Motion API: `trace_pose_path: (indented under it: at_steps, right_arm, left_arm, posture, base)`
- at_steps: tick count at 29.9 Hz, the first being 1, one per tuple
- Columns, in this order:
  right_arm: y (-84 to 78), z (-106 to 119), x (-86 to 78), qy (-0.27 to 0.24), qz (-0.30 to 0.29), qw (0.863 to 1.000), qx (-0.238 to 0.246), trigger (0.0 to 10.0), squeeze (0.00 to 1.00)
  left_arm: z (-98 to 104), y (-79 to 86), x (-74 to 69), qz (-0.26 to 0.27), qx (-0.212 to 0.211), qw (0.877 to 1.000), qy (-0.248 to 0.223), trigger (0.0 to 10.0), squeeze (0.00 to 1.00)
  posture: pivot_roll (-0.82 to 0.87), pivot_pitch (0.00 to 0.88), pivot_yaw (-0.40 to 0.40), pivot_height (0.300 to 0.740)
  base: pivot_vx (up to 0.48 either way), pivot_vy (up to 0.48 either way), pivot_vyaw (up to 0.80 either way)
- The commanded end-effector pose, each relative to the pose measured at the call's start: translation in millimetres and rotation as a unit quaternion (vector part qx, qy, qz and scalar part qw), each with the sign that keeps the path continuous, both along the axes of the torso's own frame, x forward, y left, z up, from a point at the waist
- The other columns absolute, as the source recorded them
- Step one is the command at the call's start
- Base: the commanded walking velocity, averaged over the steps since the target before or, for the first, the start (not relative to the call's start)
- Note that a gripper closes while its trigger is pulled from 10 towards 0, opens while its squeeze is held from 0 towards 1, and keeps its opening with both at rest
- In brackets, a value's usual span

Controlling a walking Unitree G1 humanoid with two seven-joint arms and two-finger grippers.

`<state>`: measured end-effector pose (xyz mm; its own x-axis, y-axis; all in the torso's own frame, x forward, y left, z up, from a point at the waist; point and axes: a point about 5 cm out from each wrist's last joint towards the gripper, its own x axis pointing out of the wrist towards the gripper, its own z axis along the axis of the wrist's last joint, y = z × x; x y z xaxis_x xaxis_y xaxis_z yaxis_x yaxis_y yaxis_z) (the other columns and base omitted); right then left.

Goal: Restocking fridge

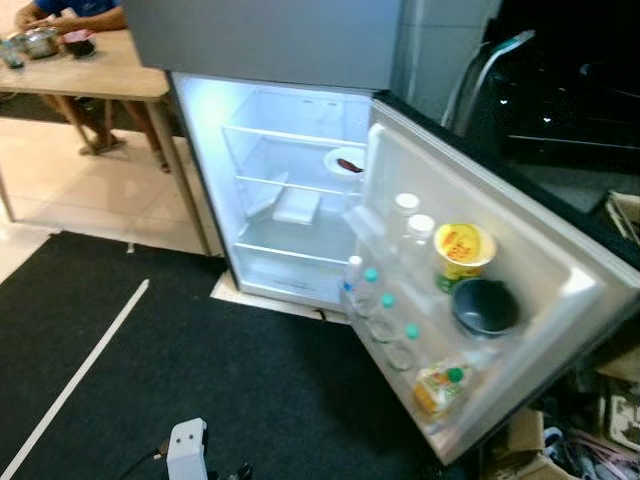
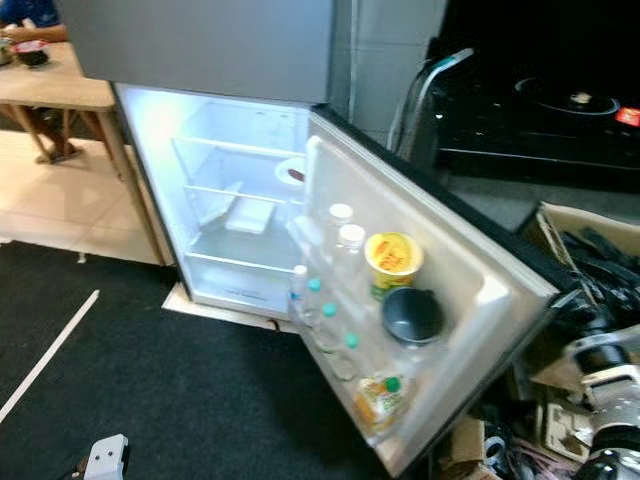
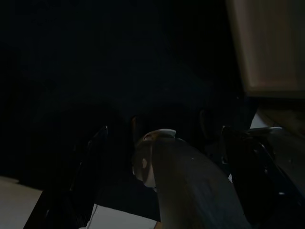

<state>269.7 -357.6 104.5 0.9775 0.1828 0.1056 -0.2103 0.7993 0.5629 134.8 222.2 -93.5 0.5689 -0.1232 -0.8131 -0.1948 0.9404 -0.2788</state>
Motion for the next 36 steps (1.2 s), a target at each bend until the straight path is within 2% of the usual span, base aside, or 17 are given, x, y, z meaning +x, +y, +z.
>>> trace_pose_path:
  at_steps: [1, 3, 4, 7, 10, 12, 13, 17, 19, 21, 24, 25, 27, 31, 33, 34, 36]
  right_arm:
    - [22.9, -10, 6.5, 0.024, 0.071, 0.997, -0.005, 10.0, 0.00]
    - [39.1, -18, 7.0, 0.040, 0.130, 0.991, -0.020, 10.0, 0.00]
    - [60.7, -27, 7.2, 0.052, 0.198, 0.978, -0.032, 10.0, 0.00]
    - [75.0, -31, 6.4, 0.058, 0.242, 0.968, -0.036, 10.0, 0.00]
    - [137.1, -40, 3.1, 0.051, 0.400, 0.914, -0.054, 10.0, 0.00]
    - [137.1, -40, 3.1, 0.051, 0.400, 0.914, -0.054, 10.0, 0.00]
    - [168.6, -27, 2.0, 0.014, 0.458, 0.888, -0.037, 10.0, 0.00]
    - [195.3, -9, 0.0, -0.035, 0.497, 0.867, 0.001, 10.0, 0.00]
    - [198.2, -7, 1.5, -0.042, 0.494, 0.869, 0.007, 10.0, 0.00]
    - [192.7, -22, 19.5, -0.019, 0.406, 0.913, -0.022, 10.0, 0.00]
    - [175.8, -50, 33.3, 0.063, 0.260, 0.960, -0.087, 10.0, 0.00]
    - [175.8, -50, 33.3, 0.063, 0.260, 0.960, -0.087, 10.0, 0.00]
    - [152.9, -78, 24.1, 0.151, 0.155, 0.968, -0.128, 10.0, 0.00]
    - [143.5, -91, 12.0, 0.197, 0.122, 0.963, -0.137, 10.0, 0.00]
    - [133.1, -115, -7.1, 0.289, 0.091, 0.936, -0.180, 10.0, 0.00]
    - [133.1, -115, -7.1, 0.289, 0.091, 0.936, -0.180, 10.0, 0.00]
    - [127.2, -130, -23.0, 0.334, 0.086, 0.910, -0.230, 10.0, 0.00]
  left_arm:
    - [0, 11.4, -6.2, 0.005, 0.009, 1.000, 0.010, 10.0, 0.00]
    - [0, 14.1, -8.4, 0.005, 0.011, 1.000, 0.011, 10.0, 0.00]
    - [0, 17.2, -11.4, 0.005, 0.013, 1.000, 0.014, 10.0, 0.00]
    - [0, 19.1, -13.2, 0.005, 0.014, 1.000, 0.016, 10.0, 0.00]
    - [1, 24.0, -16.6, 0.004, 0.017, 1.000, 0.019, 10.0, 0.00]
    - [1, 24.0, -16.6, 0.004, 0.017, 1.000, 0.019, 10.0, 0.00]
    - [1, 25.6, -17.1, 0.003, 0.017, 1.000, 0.019, 10.0, 0.00]
    - [2, 26.3, -16.6, 0.003, 0.016, 1.000, 0.019, 10.0, 0.00]
    - [2, 26.2, -16.2, 0.003, 0.016, 1.000, 0.018, 10.0, 0.00]
    - [2, 24.3, -13.2, 0.003, 0.014, 1.000, 0.016, 10.0, 0.00]
    - [2, 21.0, -9.2, 0.003, 0.011, 1.000, 0.012, 10.0, 0.00]
    - [2, 21.0, -9.2, 0.003, 0.011, 1.000, 0.012, 10.0, 0.00]
    - [2, 17.9, -6.6, 0.003, 0.010, 1.000, 0.011, 10.0, 0.00]
    - [2, 16.5, -5.9, 0.003, 0.009, 1.000, 0.011, 10.0, 0.00]
    - [2, 15.0, -5.6, 0.003, 0.008, 1.000, 0.011, 10.0, 0.00]
    - [2, 15.0, -5.6, 0.003, 0.008, 1.000, 0.011, 10.0, 0.00]
    - [1, 13.7, -5.6, 0.002, 0.007, 1.000, 0.011, 10.0, 0.00]
  posture:
    - [-0.05, 0.014, -0.005, 0.740]
    - [-0.05, 0.014, -0.005, 0.740]
    - [-0.05, 0.012, 0.000, 0.740]
    - [-0.05, 0.012, 0.000, 0.740]
    - [-0.05, 0.008, 0.001, 0.740]
    - [-0.05, 0.008, 0.001, 0.740]
    - [-0.05, 0.003, 0.003, 0.740]
    - [-0.05, 0.001, 0.003, 0.740]
    - [-0.05, 0.001, 0.004, 0.740]
    - [-0.05, 0.001, 0.004, 0.740]
    - [-0.04, 0.004, 0.005, 0.740]
    - [-0.04, 0.004, 0.005, 0.740]
    - [-0.04, 0.006, 0.004, 0.740]
    - [-0.04, 0.007, 0.002, 0.740]
    - [-0.04, 0.007, 0.002, 0.740]
    - [-0.04, 0.007, 0.002, 0.740]
    - [-0.04, 0.009, 0.000, 0.740]
  base:
    - [0.000, 0.000, 0.00]
    - [0.000, 0.000, 0.00]
    - [0.000, 0.000, 0.00]
    - [0.000, 0.000, 0.00]
    - [0.000, 0.000, 0.00]
    - [0.000, 0.000, 0.00]
    - [0.000, 0.000, 0.00]
    - [0.000, 0.000, 0.00]
    - [0.000, 0.000, 0.00]
    - [0.000, 0.000, 0.00]
    - [0.000, 0.000, 0.00]
    - [0.000, 0.000, 0.00]
    - [0.000, 0.000, 0.00]
    - [0.000, 0.000, 0.00]
    - [0.000, 0.000, 0.79]
    - [0.000, 0.000, 0.79]
    - [0.000, 0.000, 0.75]
